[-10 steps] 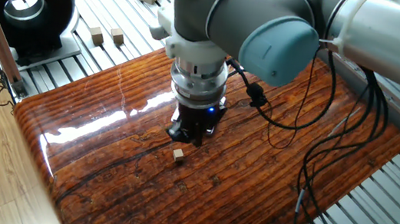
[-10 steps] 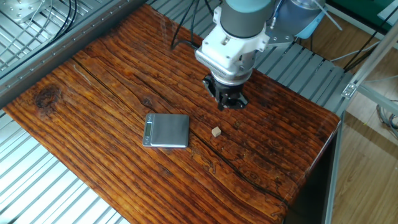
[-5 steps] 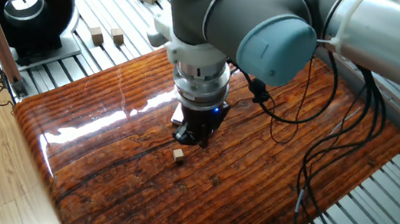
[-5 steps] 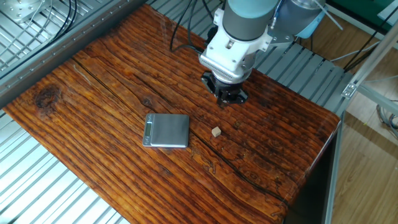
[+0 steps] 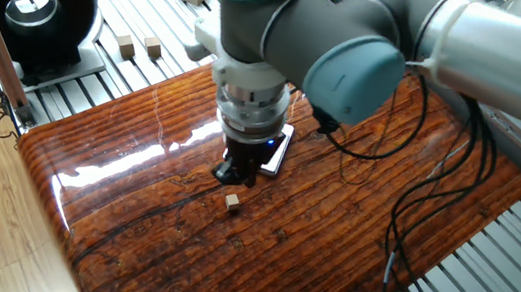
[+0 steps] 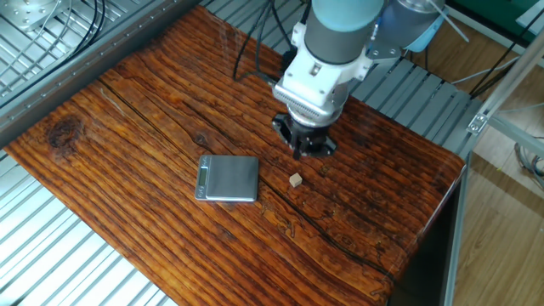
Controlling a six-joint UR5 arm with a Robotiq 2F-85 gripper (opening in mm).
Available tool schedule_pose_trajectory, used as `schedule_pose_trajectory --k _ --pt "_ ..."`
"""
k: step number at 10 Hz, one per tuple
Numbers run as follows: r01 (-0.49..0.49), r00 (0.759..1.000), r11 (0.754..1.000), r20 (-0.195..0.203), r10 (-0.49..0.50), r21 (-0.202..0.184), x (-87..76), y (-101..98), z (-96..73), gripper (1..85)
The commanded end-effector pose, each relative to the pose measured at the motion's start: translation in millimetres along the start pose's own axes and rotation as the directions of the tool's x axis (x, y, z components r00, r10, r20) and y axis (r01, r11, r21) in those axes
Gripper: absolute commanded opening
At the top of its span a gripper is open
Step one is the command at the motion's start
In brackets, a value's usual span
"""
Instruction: Place the block on the scale
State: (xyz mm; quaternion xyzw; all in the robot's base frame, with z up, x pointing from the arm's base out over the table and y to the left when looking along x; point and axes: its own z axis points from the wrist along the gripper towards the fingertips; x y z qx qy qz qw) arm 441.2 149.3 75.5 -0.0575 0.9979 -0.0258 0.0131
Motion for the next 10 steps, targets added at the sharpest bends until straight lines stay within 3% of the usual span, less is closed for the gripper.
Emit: schedule_pose_trajectory --k 1,2,4,6,9,10 --pt "-0.086 0.995 0.99 0.03 0.09 -0.111 -18.3 30.8 6.6 56.3" --pt "-0.126 0.992 0.988 0.002 0.127 -0.094 -14.8 27.3 8.2 56.3" --pt "-0.142 0.99 0.982 -0.008 0.142 -0.124 -17.2 29.1 10.9 63.3" --pt "-0.202 0.979 0.973 -0.031 0.2 -0.108 -16.4 27.5 17.7 63.7" --pt "-0.291 0.956 0.956 -0.049 0.29 -0.027 -16.0 4.4 30.1 54.3" --pt "-0.328 0.943 0.943 -0.078 0.324 -0.047 -12.9 8.5 29.7 52.7"
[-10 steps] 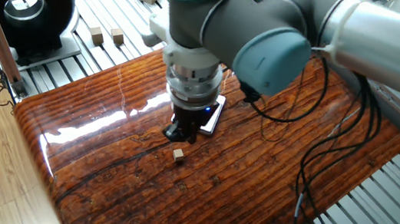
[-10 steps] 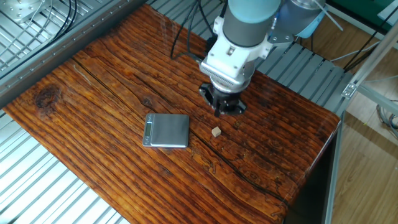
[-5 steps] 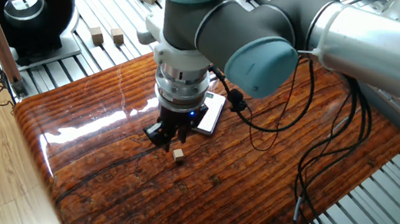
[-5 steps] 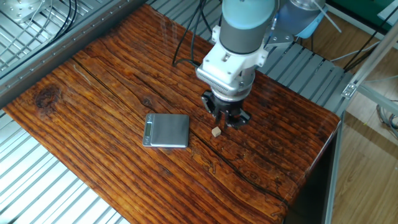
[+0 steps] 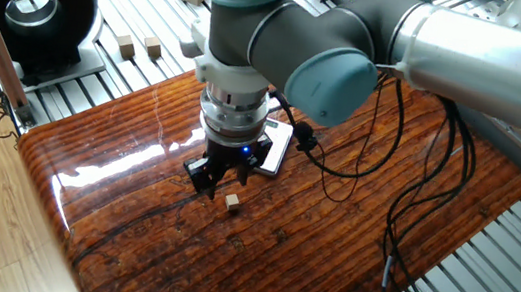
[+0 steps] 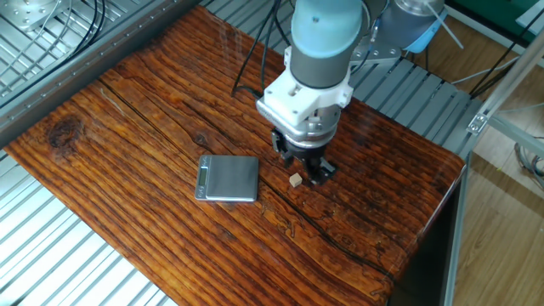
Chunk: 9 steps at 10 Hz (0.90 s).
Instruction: Place the block on the scale
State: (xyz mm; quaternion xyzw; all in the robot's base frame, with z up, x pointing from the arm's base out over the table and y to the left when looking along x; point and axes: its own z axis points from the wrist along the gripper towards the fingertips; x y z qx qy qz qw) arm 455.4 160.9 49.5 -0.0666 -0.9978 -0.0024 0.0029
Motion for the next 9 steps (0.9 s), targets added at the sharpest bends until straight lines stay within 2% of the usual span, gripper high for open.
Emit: schedule_pose_trajectory --k 1,3,6,8,9 --pt "-0.098 0.994 0.995 -0.047 0.097 -0.003 2.9 -4.6 4.2 52.0" --pt "-0.108 0.993 0.994 -0.049 0.108 -0.004 2.5 -6.8 8.3 50.7" --pt "-0.122 0.991 0.992 -0.053 0.12 -0.032 -0.9 2.7 20.8 50.0" --pt "-0.114 0.993 0.993 -0.041 0.113 -0.023 -1.5 -3.6 27.9 48.0" --pt "-0.107 0.994 0.994 -0.039 0.105 -0.033 -1.6 -3.5 30.0 48.3"
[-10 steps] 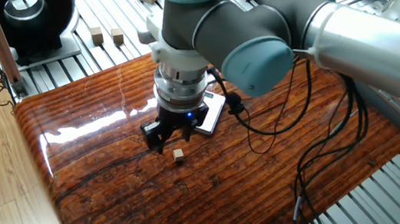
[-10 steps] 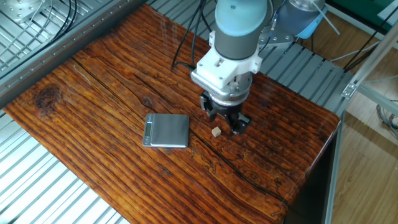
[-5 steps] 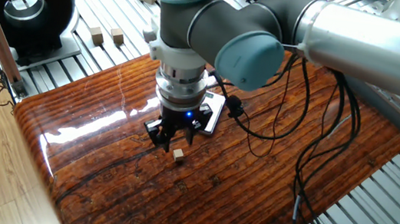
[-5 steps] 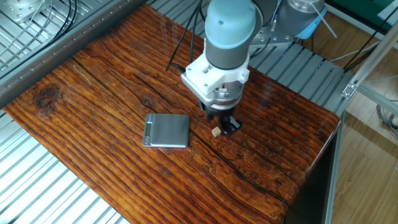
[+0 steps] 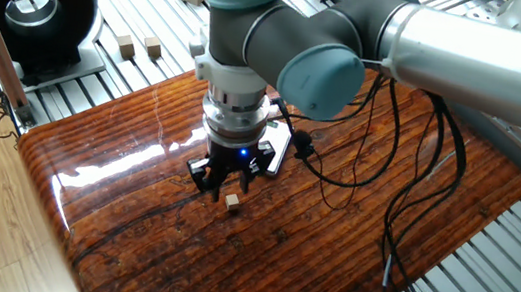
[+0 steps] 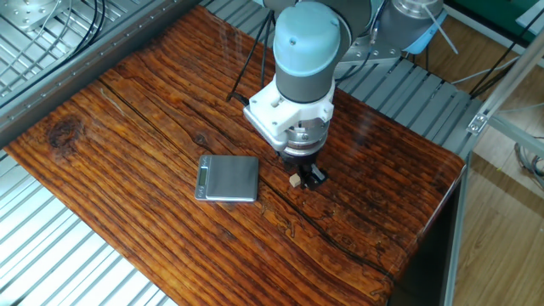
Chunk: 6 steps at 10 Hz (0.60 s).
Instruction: Place the block on the scale
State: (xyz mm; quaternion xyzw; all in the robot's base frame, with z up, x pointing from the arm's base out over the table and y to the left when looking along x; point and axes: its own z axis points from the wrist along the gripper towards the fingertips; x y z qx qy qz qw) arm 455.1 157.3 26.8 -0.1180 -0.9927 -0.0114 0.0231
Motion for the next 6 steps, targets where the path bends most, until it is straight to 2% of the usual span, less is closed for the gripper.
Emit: schedule_pose_trajectory --k 1,6 --pt "-0.001 1.0 1.0 0.005 0.001 -0.019 -2.1 -0.5 7.7 48.3" --pt "0.007 1.0 1.0 0.014 -0.007 -0.03 -3.1 -2.5 14.1 44.3"
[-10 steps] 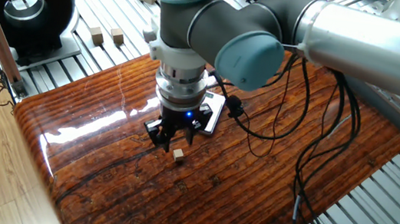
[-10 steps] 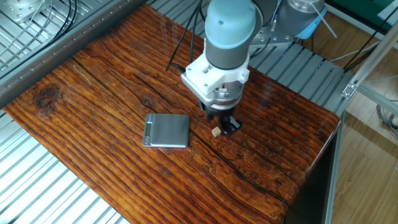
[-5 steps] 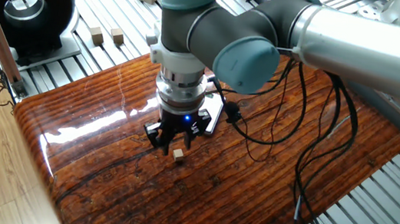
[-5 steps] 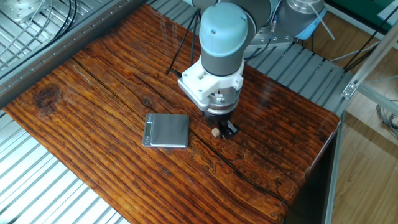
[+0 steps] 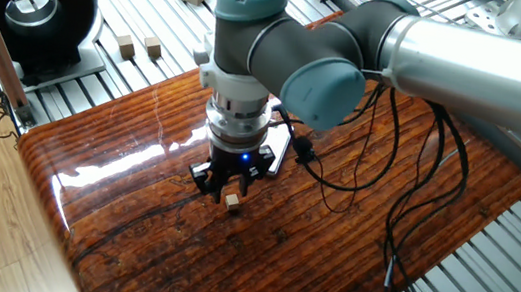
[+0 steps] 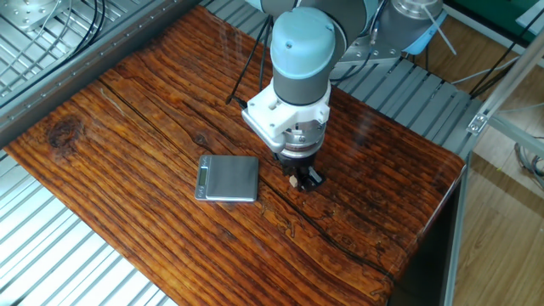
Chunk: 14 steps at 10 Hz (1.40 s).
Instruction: Place the block on the scale
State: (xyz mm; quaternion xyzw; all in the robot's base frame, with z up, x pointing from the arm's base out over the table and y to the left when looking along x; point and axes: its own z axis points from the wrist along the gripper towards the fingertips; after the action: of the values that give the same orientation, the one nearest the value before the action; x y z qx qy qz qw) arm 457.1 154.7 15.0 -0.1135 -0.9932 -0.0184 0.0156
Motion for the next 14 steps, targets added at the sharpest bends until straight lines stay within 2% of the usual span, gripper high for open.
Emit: schedule_pose_trajectory --k 1,7,14 --pt "-0.003 1.0 1.0 -0.003 0.002 -0.019 2.0 -1.1 3.2 44.7" --pt "-0.001 1.0 1.0 -0.003 0.001 -0.024 4.7 2.8 5.2 43.7" --pt "-0.009 1.0 1.0 -0.015 0.009 -0.016 8.0 0.9 5.2 32.7"
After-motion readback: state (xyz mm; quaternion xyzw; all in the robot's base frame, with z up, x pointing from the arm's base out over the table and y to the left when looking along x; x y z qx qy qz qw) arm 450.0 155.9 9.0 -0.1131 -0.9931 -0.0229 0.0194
